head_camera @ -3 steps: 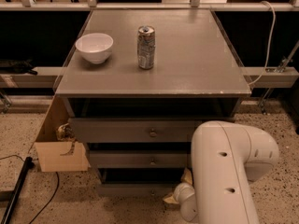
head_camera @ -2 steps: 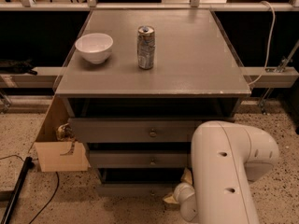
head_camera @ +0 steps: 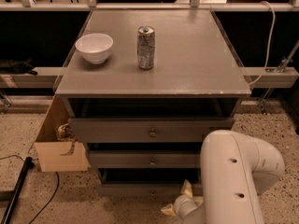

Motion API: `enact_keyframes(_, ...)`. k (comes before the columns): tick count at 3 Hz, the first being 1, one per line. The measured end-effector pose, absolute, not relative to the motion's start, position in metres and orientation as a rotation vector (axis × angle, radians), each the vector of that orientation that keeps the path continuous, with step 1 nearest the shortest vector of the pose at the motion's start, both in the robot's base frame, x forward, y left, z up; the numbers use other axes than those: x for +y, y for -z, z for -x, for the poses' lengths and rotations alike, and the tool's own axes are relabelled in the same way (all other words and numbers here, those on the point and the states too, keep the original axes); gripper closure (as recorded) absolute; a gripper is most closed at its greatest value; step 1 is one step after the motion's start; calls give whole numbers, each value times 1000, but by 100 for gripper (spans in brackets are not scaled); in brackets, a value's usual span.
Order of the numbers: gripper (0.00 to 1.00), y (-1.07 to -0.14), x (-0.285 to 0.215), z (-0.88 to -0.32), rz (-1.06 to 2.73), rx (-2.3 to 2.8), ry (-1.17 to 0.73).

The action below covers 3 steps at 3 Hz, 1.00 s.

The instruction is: Open bottom drawer

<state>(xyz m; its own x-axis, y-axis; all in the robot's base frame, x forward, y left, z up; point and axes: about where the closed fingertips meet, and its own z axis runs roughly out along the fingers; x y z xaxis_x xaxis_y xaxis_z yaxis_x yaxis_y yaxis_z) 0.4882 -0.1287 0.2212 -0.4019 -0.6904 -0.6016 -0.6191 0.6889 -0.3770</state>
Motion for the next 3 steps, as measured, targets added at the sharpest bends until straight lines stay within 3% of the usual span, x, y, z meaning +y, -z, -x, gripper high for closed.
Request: enact_keyframes(3, 0, -219, -127, -524, 1056, 2121, 201)
